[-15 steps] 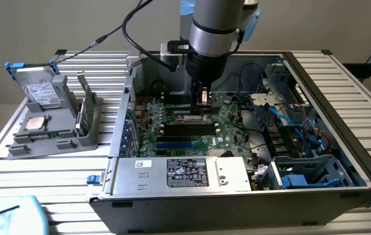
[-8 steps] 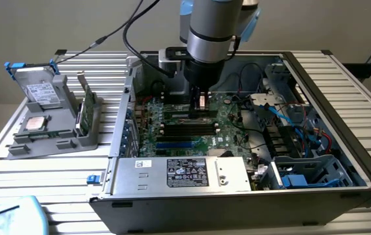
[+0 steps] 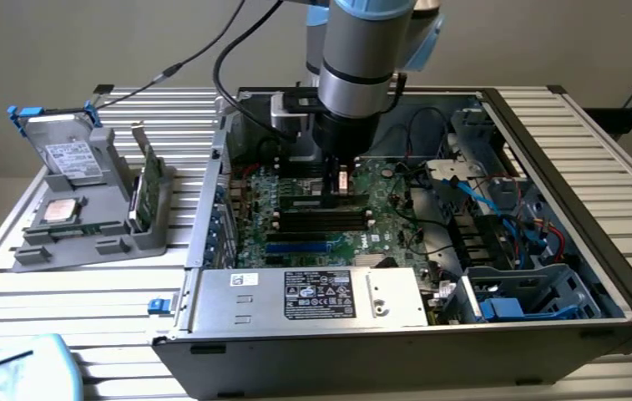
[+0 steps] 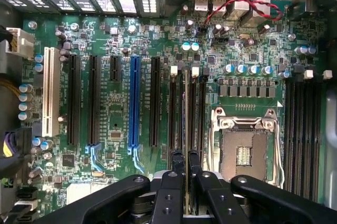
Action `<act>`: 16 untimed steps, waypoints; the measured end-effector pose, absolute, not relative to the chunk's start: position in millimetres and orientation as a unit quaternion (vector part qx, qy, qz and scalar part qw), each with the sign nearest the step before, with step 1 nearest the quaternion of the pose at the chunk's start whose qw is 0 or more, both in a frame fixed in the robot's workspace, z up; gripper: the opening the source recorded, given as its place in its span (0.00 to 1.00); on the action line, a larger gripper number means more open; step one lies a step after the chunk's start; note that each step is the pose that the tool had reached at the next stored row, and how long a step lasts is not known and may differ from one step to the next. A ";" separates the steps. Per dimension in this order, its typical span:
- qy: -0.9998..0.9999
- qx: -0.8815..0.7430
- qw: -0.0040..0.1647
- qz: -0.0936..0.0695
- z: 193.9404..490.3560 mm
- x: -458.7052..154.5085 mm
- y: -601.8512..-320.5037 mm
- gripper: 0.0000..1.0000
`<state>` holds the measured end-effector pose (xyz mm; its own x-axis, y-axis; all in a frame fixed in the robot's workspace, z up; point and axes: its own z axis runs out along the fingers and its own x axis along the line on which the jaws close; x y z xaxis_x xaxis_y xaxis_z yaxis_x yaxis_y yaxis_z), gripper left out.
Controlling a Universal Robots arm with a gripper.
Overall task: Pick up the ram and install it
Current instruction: 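Insert the ram into the slot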
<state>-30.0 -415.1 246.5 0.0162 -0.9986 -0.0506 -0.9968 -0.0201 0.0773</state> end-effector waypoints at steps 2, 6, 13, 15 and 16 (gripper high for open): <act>-0.701 0.712 0.010 -0.045 242.7 -30.0 -414.7 0.15; -0.702 0.711 0.010 -0.045 235.4 -30.0 -414.3 0.15; -0.702 0.711 0.010 -0.045 231.4 -28.4 -415.4 0.15; -0.702 0.711 0.010 -0.045 231.0 -28.4 -416.1 0.15; -0.702 0.710 0.010 -0.045 230.7 -28.4 -416.2 0.15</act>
<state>-28.4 -416.2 230.7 0.0091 -0.9987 -0.0507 -0.9969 -0.0130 0.0773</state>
